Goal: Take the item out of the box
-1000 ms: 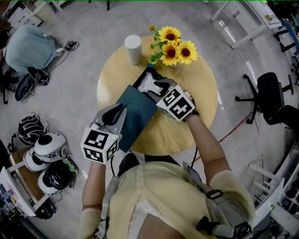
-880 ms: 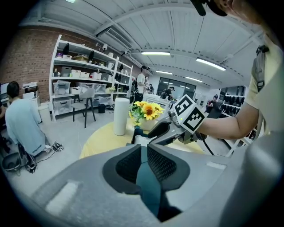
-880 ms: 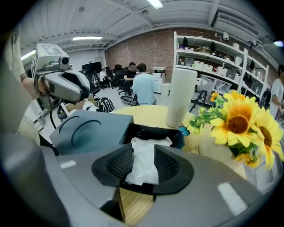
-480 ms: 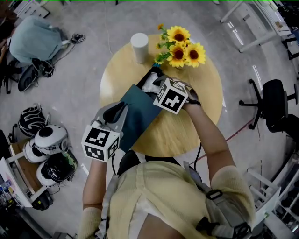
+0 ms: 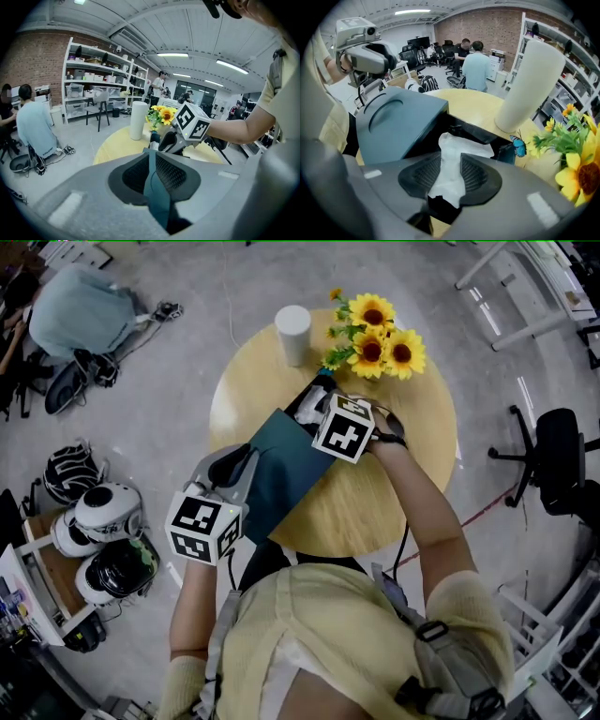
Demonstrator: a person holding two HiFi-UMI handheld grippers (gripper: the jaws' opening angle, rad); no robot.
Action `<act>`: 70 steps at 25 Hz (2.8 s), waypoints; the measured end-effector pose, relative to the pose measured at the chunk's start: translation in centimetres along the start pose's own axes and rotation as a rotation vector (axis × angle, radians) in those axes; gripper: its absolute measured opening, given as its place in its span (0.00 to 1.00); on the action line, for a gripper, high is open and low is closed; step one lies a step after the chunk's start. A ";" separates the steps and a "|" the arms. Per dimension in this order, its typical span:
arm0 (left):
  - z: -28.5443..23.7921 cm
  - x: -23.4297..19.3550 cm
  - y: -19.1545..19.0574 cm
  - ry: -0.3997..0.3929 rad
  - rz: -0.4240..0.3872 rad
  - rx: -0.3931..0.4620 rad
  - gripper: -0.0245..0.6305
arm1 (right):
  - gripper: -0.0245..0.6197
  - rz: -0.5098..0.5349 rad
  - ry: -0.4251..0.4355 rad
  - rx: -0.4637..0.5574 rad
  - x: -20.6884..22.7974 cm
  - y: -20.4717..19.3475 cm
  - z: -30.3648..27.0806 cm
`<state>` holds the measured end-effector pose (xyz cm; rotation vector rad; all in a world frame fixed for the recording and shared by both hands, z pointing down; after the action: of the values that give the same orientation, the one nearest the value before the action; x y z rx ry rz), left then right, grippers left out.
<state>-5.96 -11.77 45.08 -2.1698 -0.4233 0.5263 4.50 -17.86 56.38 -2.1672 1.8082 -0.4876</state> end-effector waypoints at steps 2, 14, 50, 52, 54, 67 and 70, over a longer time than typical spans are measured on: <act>0.1 0.0 -0.2 0.003 0.005 0.001 0.11 | 0.22 0.011 -0.012 -0.003 0.1 -0.1 0.0; 2.0 -1.3 0.0 -0.012 0.024 0.057 0.11 | 0.11 -0.028 -0.159 0.043 0.1 0.0 2.5; 6.3 -2.8 3.1 -0.123 -0.049 0.145 0.10 | 0.11 -0.294 -0.458 0.391 -6.8 4.7 15.0; 6.4 -2.8 3.2 -0.124 -0.051 0.145 0.10 | 0.11 -0.319 -0.467 0.423 -7.0 4.7 15.3; 6.5 -2.8 3.2 -0.124 -0.051 0.146 0.10 | 0.11 -0.338 -0.477 0.452 -7.1 4.7 15.7; 7.0 -2.8 3.3 -0.124 -0.045 0.164 0.10 | 0.10 -0.488 -0.492 0.623 -8.3 4.3 16.8; 7.1 -2.7 3.5 -0.126 -0.043 0.171 0.10 | 0.10 -0.513 -0.478 0.656 -8.7 4.5 17.1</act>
<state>-11.48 -10.40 38.94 -1.9660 -0.4746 0.6543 6.39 -10.18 38.36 -2.0027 0.7008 -0.5135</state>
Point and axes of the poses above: the fingertips, and each gripper's own axes: z backward along the fingers, x to its right, y out of its top, the point moved 2 cm from there along z, backward along the fingers, and after that the axes turned 1 degree about x, right-handed, at the moved point
